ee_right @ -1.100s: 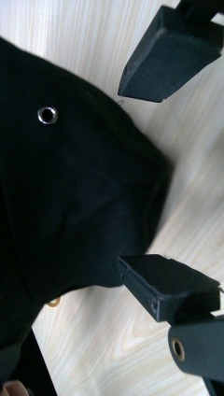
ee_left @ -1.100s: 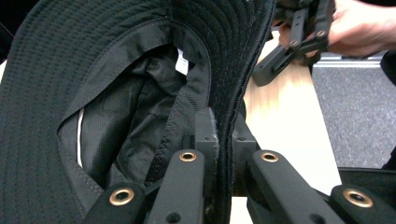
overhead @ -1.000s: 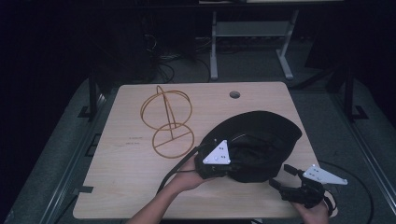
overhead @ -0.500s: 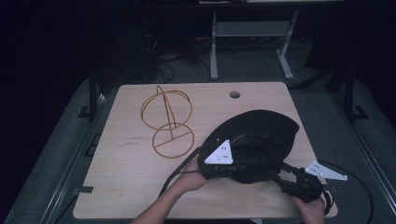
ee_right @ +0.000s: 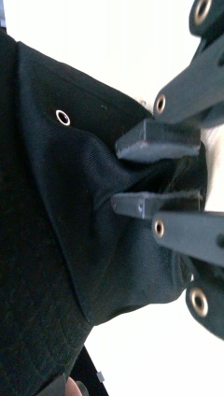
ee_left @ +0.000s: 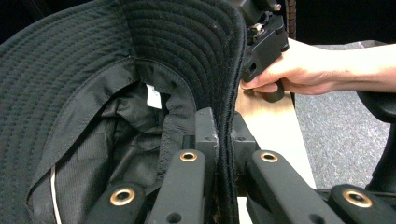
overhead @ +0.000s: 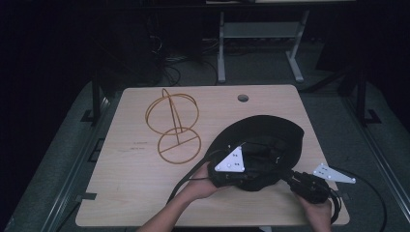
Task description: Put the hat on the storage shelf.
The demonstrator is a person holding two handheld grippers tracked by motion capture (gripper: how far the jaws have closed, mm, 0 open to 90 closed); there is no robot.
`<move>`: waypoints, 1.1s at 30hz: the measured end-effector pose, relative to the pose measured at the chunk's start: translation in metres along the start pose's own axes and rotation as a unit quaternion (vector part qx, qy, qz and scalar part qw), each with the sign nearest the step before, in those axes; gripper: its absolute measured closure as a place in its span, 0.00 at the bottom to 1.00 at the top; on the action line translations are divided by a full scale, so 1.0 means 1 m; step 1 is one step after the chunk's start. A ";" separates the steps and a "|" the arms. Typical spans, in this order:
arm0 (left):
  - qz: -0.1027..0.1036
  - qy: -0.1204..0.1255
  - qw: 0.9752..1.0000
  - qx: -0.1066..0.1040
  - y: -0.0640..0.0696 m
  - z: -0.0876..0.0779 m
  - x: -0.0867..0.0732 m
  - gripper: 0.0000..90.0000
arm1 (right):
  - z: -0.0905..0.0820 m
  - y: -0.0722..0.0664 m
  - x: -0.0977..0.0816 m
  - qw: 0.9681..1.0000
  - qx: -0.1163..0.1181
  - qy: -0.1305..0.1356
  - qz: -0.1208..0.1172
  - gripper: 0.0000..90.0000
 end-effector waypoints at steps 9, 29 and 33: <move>0.001 0.000 1.000 0.000 0.001 -0.005 -0.002 0.95 | -0.012 -0.005 0.008 1.000 -0.004 0.013 -0.015 0.99; -0.013 0.033 0.999 -0.001 0.000 -0.009 0.004 0.96 | -0.006 -0.005 -0.005 0.998 0.039 -0.018 0.042 0.53; -0.009 0.029 1.000 -0.005 0.003 -0.007 0.004 0.96 | -0.001 -0.006 -0.004 0.999 0.027 -0.019 0.029 0.81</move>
Point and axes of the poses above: each handheld gripper's, and its own axes: z roughly forward along the jaws, x roughly out of its top, y roughly to its right, the point moved 9 cm from there along z, roughly forward along the jaws, and after that the axes turned 4 degrees about x, right-handed, at the moved point
